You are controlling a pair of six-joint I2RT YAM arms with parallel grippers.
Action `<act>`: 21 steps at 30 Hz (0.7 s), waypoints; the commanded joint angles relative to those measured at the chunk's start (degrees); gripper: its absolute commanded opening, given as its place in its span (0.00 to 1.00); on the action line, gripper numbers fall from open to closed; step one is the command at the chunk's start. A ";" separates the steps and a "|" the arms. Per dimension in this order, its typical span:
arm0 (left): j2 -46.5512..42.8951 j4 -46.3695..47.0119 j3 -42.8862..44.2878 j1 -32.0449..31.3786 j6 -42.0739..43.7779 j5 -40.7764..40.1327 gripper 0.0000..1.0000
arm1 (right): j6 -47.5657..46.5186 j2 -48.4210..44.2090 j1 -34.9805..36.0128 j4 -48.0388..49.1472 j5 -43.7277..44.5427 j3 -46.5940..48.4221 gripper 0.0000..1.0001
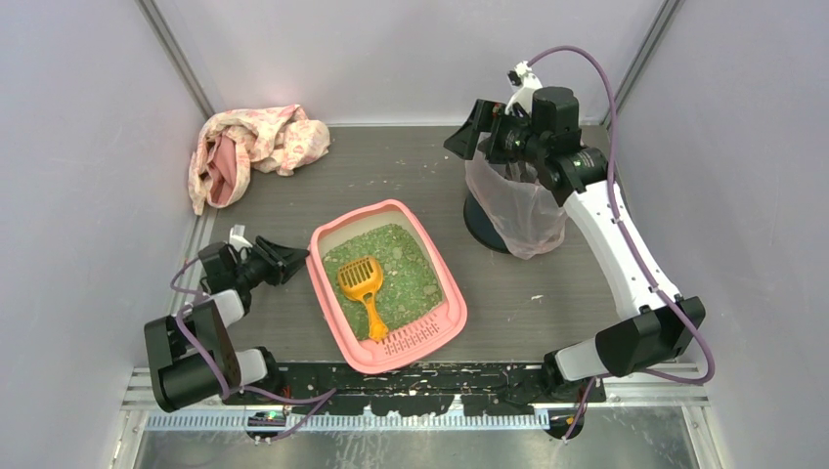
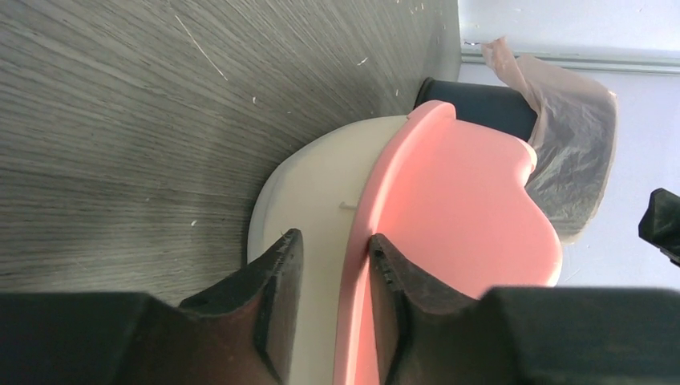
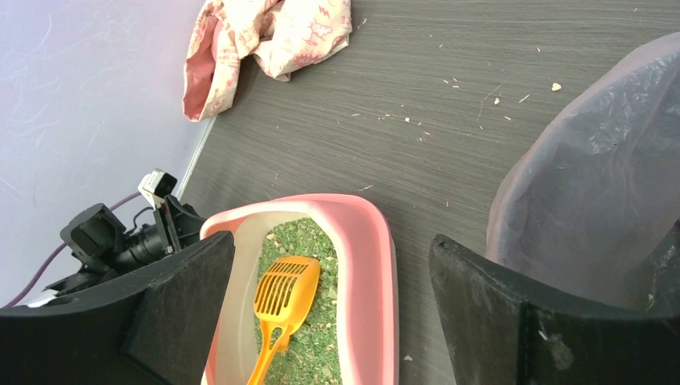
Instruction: Clean the litter box
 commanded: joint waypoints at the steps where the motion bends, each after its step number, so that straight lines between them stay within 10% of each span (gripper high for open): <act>1: 1.81 7.61 -0.87 -0.46 -0.91 0.32 0.27 | -0.44 -0.54 0.32 0.38 -0.57 3.38 0.95; 9: 11.26 24.77 -3.06 -0.62 -6.69 2.80 0.01 | -1.09 -0.06 0.62 -1.78 0.41 4.66 0.95; 21: 37.74 61.66 -2.72 -1.65 -19.55 3.43 0.00 | -2.14 0.77 0.89 -4.12 1.76 7.74 0.95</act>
